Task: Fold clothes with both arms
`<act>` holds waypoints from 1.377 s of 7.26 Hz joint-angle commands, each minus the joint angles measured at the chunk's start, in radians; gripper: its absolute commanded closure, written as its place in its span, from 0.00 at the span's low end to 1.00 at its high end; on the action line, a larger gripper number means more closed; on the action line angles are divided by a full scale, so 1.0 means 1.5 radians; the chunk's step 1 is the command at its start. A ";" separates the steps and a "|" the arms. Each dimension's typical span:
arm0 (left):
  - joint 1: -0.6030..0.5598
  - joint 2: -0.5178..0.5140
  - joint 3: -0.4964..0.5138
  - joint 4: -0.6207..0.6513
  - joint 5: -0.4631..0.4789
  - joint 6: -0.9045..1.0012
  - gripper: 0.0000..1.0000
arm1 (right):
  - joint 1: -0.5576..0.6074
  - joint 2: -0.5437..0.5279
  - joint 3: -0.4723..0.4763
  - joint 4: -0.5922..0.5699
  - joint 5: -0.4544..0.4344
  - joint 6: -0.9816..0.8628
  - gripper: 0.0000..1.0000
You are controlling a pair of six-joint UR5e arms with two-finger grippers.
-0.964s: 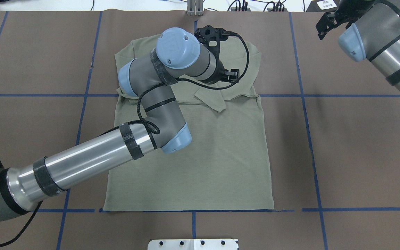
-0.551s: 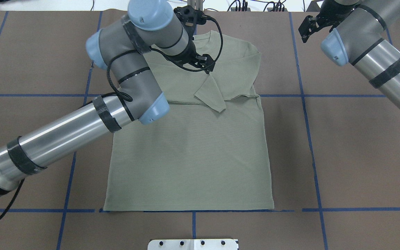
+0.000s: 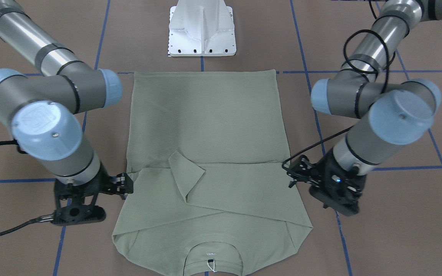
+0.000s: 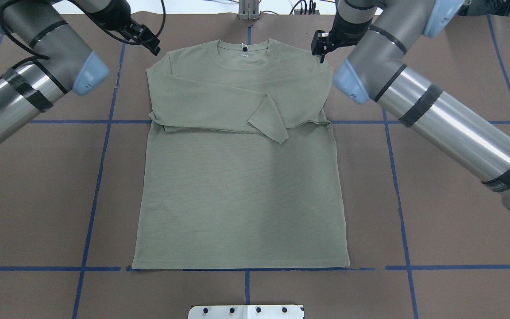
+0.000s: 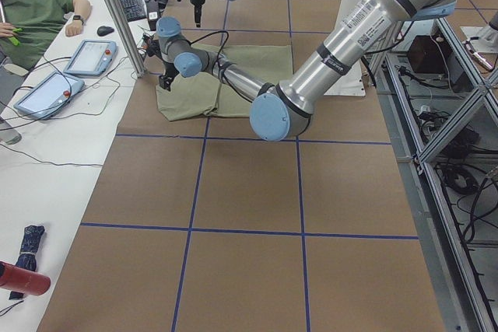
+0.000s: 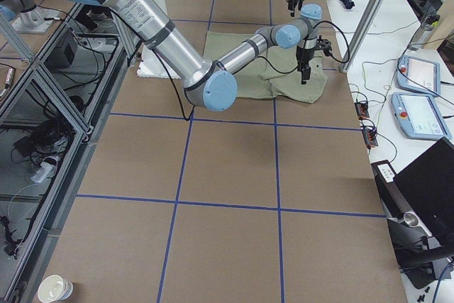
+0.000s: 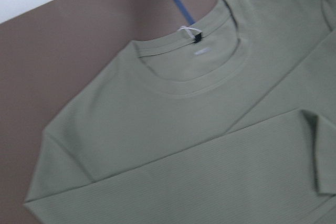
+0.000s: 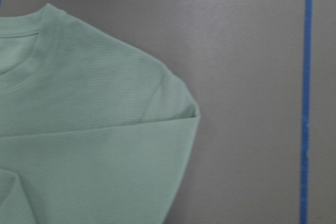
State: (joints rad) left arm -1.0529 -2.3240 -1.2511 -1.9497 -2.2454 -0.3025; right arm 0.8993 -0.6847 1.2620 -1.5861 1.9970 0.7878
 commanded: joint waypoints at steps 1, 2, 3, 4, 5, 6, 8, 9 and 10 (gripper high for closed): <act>-0.058 0.044 0.001 -0.009 -0.072 0.060 0.00 | -0.099 0.087 -0.065 0.000 -0.099 0.121 0.00; -0.066 0.060 0.001 -0.017 -0.082 0.088 0.00 | -0.138 0.112 -0.091 0.000 -0.157 0.131 0.02; -0.065 0.060 0.001 -0.017 -0.081 0.086 0.00 | -0.162 0.110 -0.094 0.001 -0.186 0.134 0.06; -0.065 0.061 0.000 -0.017 -0.082 0.085 0.00 | -0.187 0.111 -0.097 0.000 -0.215 0.138 0.07; -0.065 0.062 0.000 -0.016 -0.081 0.084 0.00 | -0.206 0.114 -0.112 0.002 -0.247 0.159 0.11; -0.065 0.062 0.000 -0.016 -0.081 0.085 0.00 | -0.210 0.127 -0.129 0.006 -0.264 0.160 0.14; -0.065 0.063 0.000 -0.017 -0.081 0.083 0.00 | -0.227 0.152 -0.184 0.063 -0.305 0.160 0.20; -0.065 0.063 0.000 -0.017 -0.081 0.083 0.00 | -0.228 0.153 -0.186 0.064 -0.315 0.160 0.28; -0.065 0.063 0.000 -0.017 -0.082 0.082 0.00 | -0.230 0.154 -0.186 0.064 -0.315 0.159 0.33</act>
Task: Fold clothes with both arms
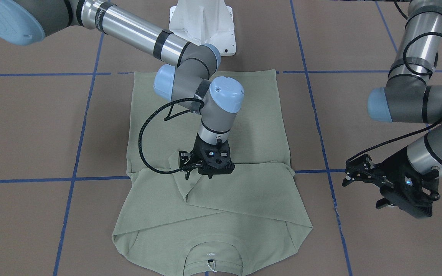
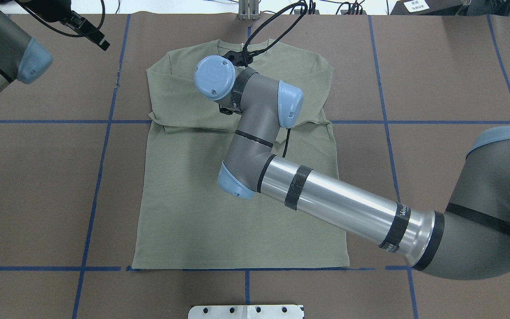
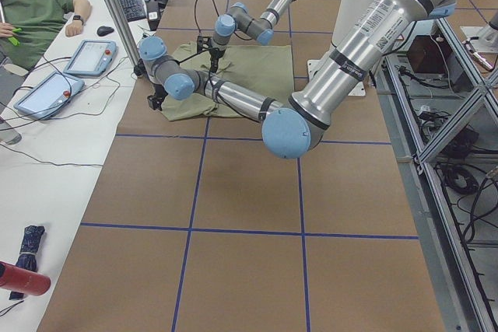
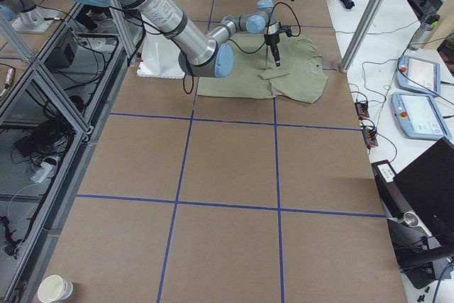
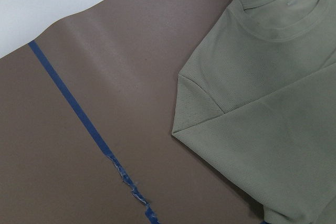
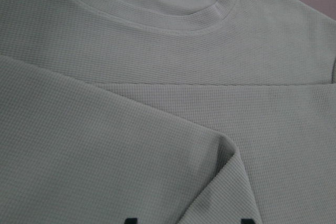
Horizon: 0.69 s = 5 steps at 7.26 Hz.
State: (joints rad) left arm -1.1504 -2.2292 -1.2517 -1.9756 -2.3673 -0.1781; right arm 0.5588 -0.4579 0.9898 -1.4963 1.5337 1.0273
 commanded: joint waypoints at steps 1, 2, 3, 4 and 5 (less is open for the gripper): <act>0.000 0.000 -0.001 0.000 0.000 -0.001 0.00 | -0.006 0.003 -0.005 0.005 -0.006 -0.003 0.34; 0.000 0.000 -0.001 0.000 -0.001 -0.001 0.00 | -0.011 0.003 -0.007 0.005 -0.006 -0.003 0.35; 0.000 0.000 -0.001 0.000 -0.001 -0.001 0.00 | -0.014 0.002 -0.011 0.005 -0.006 -0.006 0.35; 0.000 0.000 -0.001 -0.003 -0.001 -0.002 0.00 | -0.014 0.002 -0.015 0.005 -0.005 -0.006 0.36; 0.000 0.000 -0.001 -0.003 -0.001 -0.002 0.00 | -0.014 0.002 -0.018 0.005 -0.005 -0.007 0.38</act>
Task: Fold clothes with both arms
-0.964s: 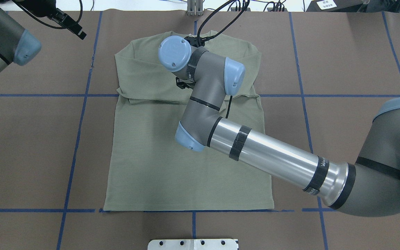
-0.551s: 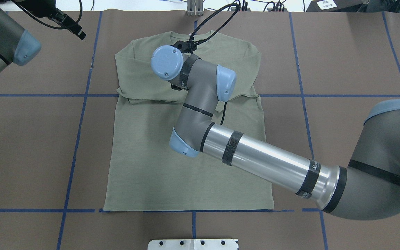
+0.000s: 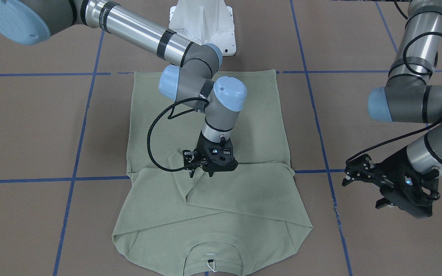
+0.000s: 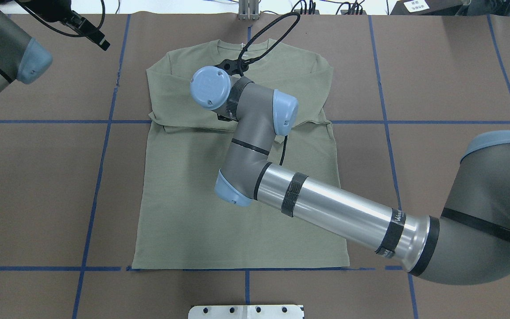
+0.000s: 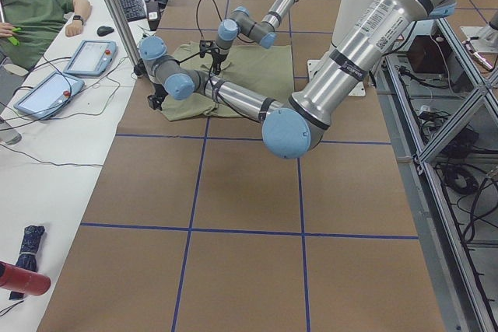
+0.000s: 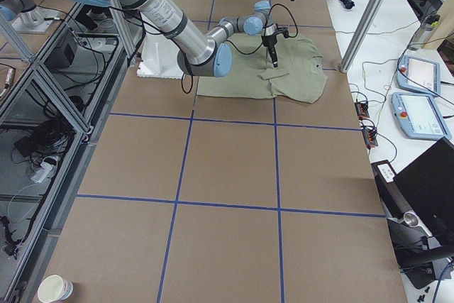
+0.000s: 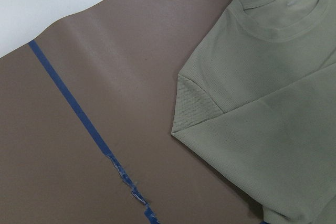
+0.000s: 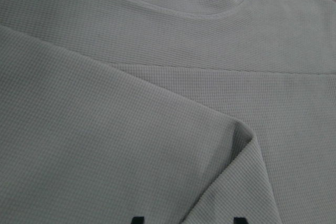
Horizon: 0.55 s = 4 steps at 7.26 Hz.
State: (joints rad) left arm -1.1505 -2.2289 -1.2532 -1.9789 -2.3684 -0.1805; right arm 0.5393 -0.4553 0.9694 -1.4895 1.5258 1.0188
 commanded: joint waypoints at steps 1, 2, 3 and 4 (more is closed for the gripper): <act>0.000 0.000 0.000 -0.001 0.000 0.000 0.00 | -0.002 0.000 -0.006 0.000 0.000 -0.002 0.52; 0.000 -0.001 -0.002 -0.001 0.000 -0.001 0.00 | -0.002 0.000 -0.011 0.000 0.001 -0.004 0.63; 0.000 -0.001 -0.002 -0.001 0.000 -0.001 0.00 | -0.002 0.000 -0.011 -0.001 0.001 -0.005 0.77; 0.000 -0.001 -0.002 -0.001 0.001 -0.001 0.00 | -0.002 0.000 -0.011 -0.002 0.001 -0.004 1.00</act>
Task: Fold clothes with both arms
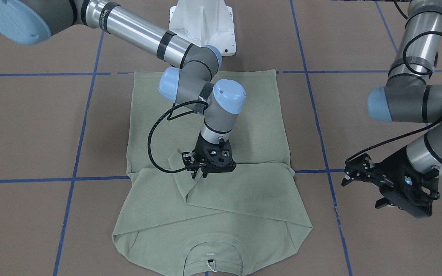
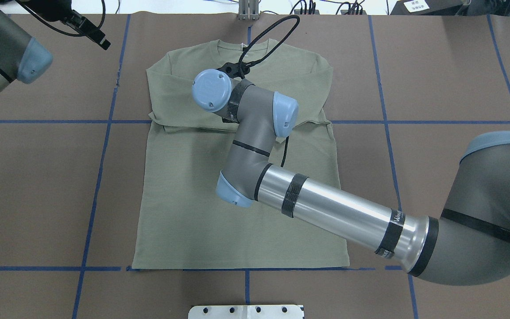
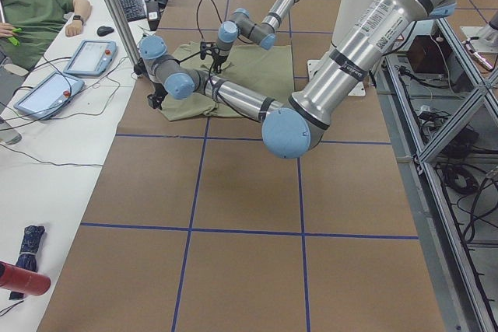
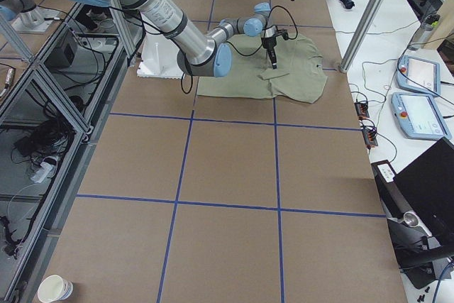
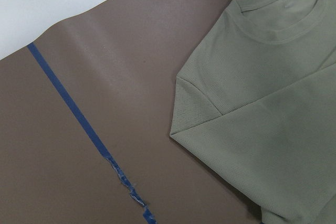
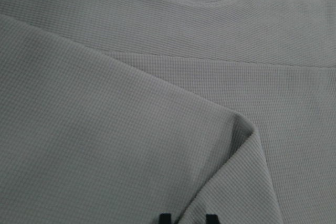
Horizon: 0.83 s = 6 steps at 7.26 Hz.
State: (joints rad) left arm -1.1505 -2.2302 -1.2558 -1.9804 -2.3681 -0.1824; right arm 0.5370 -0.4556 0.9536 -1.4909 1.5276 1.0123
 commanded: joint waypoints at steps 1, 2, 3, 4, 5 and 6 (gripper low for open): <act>0.000 0.000 0.000 0.000 0.001 -0.001 0.00 | 0.001 0.001 0.002 -0.001 0.000 -0.010 1.00; 0.000 -0.001 0.000 0.000 0.000 -0.001 0.00 | 0.008 0.002 0.016 -0.005 0.004 -0.043 1.00; 0.000 -0.003 0.000 0.000 0.000 -0.001 0.00 | 0.024 -0.004 0.033 -0.014 0.014 -0.066 1.00; 0.001 -0.003 -0.006 0.000 0.000 -0.012 0.00 | 0.042 -0.015 0.058 -0.052 0.026 -0.108 1.00; 0.002 -0.005 -0.017 0.000 0.000 -0.033 0.00 | 0.057 -0.056 0.109 -0.060 0.030 -0.135 1.00; 0.002 -0.005 -0.019 0.000 0.000 -0.034 0.00 | 0.074 -0.095 0.148 -0.060 0.043 -0.177 1.00</act>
State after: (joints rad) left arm -1.1483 -2.2370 -1.2757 -1.9803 -2.3685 -0.2204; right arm 0.6178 -0.5321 1.1020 -1.5705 1.5727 0.8163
